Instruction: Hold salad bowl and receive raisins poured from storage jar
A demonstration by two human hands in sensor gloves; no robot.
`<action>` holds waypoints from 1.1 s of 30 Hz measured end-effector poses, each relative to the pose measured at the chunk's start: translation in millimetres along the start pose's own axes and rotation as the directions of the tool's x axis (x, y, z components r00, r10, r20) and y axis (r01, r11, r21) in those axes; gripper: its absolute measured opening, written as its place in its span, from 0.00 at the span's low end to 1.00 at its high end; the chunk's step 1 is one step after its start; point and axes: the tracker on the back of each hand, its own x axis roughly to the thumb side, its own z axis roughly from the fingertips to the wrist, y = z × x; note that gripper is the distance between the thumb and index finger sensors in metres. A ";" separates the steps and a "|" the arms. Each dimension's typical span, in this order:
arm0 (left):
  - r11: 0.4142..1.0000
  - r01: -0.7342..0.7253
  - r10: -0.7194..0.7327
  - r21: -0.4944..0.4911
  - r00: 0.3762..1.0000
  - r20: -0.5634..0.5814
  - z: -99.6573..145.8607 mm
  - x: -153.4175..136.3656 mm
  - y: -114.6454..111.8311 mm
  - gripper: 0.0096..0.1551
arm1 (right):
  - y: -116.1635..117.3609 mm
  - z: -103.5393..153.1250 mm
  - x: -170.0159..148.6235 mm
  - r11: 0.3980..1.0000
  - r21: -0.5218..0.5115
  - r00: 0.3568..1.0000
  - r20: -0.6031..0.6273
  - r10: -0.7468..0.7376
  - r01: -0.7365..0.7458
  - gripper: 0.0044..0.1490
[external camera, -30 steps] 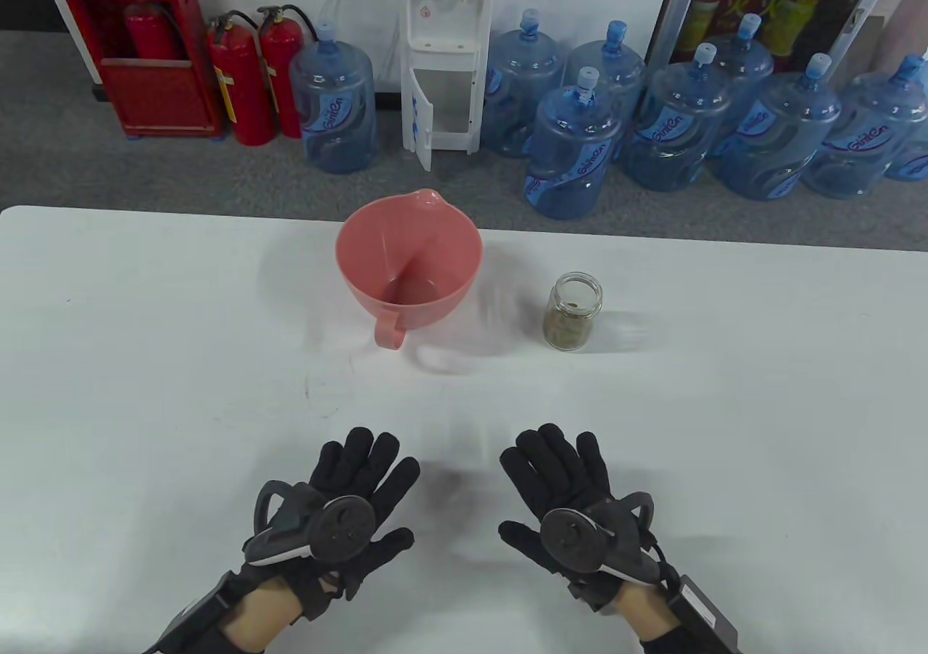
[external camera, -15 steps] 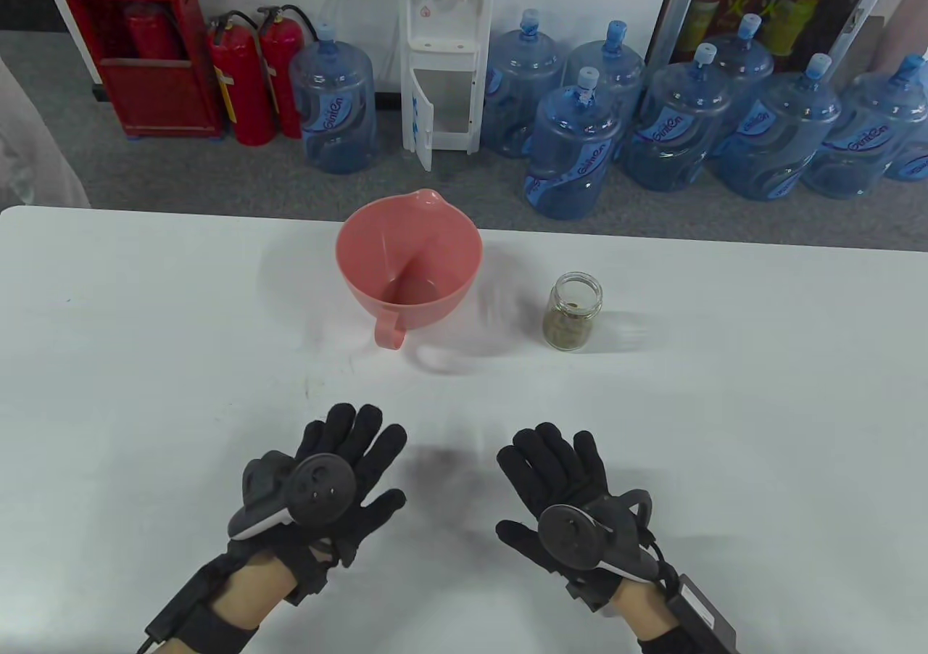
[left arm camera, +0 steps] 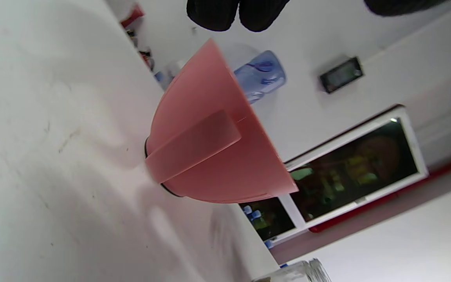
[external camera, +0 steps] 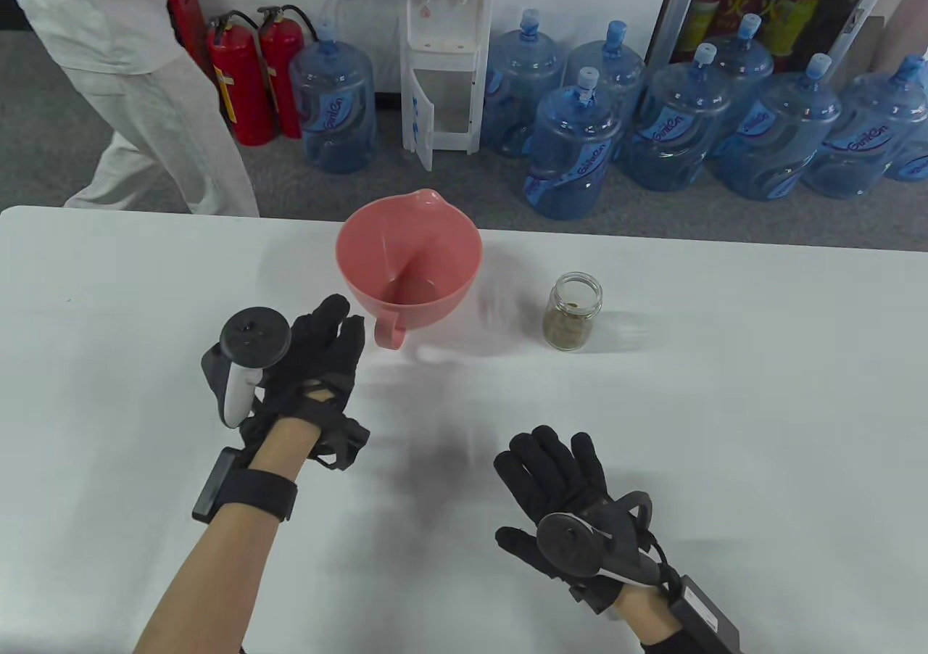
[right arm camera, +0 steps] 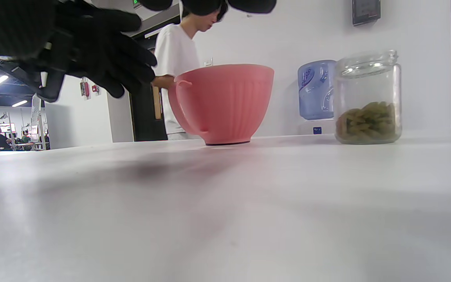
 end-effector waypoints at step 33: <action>0.916 -0.389 0.398 -0.095 0.912 0.102 -49.8 -35.7 -59.3 0.17 | -0.5 1.3 -12.6 0.997 0.053 0.998 -0.037 -0.048 0.050 0.59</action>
